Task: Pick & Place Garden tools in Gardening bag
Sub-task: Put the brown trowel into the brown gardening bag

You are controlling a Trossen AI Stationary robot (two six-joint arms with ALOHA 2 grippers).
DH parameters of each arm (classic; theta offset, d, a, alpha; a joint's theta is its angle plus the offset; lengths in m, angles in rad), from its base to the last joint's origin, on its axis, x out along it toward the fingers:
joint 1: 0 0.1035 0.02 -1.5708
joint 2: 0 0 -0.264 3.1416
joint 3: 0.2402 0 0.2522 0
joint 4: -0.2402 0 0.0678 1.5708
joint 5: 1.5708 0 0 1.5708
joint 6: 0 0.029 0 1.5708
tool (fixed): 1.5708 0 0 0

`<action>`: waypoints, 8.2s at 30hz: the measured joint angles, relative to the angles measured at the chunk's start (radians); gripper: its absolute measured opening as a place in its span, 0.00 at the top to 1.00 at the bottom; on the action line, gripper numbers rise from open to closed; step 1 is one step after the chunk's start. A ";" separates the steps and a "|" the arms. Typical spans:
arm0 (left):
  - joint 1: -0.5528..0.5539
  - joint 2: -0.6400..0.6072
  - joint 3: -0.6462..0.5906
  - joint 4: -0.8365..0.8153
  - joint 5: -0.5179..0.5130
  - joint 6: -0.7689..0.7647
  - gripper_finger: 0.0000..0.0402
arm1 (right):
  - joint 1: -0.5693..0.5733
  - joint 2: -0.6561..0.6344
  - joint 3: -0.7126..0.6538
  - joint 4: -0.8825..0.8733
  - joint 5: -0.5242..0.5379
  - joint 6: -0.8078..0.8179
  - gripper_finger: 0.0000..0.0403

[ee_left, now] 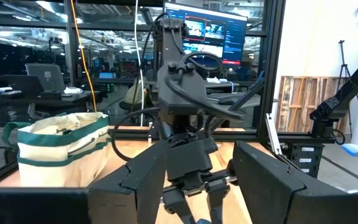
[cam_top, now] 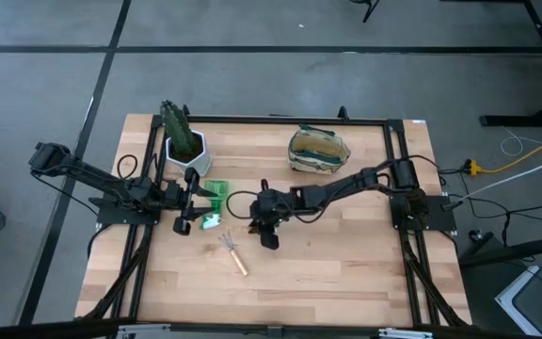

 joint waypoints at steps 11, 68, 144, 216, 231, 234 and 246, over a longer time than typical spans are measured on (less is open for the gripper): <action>0.000 0.000 0.000 0.000 0.000 0.000 0.55 | 0.032 -0.005 0.072 -0.015 0.005 0.002 0.82; 0.000 0.000 0.000 0.000 0.000 0.000 0.55 | 0.052 -0.156 0.177 -0.197 0.212 -0.242 0.82; 0.000 0.000 0.000 -0.045 0.000 0.000 0.55 | -0.127 -0.597 -0.158 -0.253 0.140 -0.319 0.84; 0.000 0.000 0.000 -0.049 0.000 0.000 0.55 | -0.477 -0.761 -0.158 -0.699 0.330 -0.339 0.84; 0.000 0.000 0.000 -0.049 0.000 0.000 0.55 | -0.598 -0.729 -0.158 -0.661 0.177 -0.449 0.84; 0.000 0.000 0.000 -0.049 0.000 0.000 0.55 | -0.616 -0.715 -0.158 -0.660 0.157 -0.450 0.84; 0.000 0.000 0.000 -0.049 0.000 0.000 0.55 | -0.641 -0.686 -0.158 -0.681 0.127 -0.443 0.84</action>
